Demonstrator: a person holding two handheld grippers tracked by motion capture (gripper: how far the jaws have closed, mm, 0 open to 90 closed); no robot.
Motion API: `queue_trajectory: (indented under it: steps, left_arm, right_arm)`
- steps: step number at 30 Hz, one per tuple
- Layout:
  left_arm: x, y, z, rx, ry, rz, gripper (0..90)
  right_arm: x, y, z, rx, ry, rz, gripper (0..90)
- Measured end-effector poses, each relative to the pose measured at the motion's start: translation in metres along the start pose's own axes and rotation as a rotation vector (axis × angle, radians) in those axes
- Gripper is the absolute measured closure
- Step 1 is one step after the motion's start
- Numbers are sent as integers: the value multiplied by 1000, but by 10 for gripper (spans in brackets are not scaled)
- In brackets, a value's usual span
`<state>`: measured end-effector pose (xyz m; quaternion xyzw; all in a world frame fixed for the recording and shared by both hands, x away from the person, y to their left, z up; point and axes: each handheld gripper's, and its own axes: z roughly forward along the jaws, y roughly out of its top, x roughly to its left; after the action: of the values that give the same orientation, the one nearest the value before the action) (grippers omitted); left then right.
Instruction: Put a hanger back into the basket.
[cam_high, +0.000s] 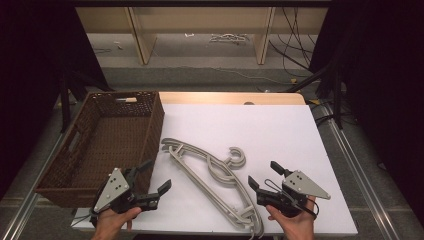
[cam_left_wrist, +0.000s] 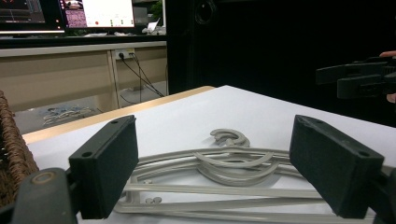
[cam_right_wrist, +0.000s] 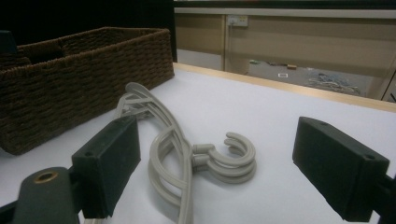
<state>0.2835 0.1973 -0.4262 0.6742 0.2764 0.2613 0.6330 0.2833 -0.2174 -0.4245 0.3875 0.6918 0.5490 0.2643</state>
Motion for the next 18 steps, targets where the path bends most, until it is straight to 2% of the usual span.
queue_trajectory:
  steps: [6, 7, 9, 11, 14, 15, 17, 18]
  left_arm:
    - [0, 0, 0, -1, 2, 0, 155]
    - [0, 0, 0, 0, 2, -1, 155]
    - [0, 0, 0, -1, 3, 0, 155]
    - [0, 0, 0, -1, 3, 0, 155]
    - [-1, 0, 1, 0, 2, -4, 155]
    - [-1, 0, 1, 0, 1, -3, 155]
    - [-1, 0, 1, -1, 2, -3, 155]
    - [-1, 0, 1, 0, 1, -1, 155]
  right_arm:
    - [-1, 0, 1, 10, 2, -11, 164]
    - [-3, 0, 3, -15, -1, -48, 168]
    - [-3, 2, 3, 9, 9, -59, 189]
    - [-3, 2, 4, 3, 4, -56, 189]
    - [-4, 4, 5, 22, 13, -65, 202]
    - [-4, 5, 5, 40, 19, -67, 206]
    - [-4, 5, 8, 34, 27, -66, 215]
    - [-4, 5, 7, 53, 26, -71, 220]
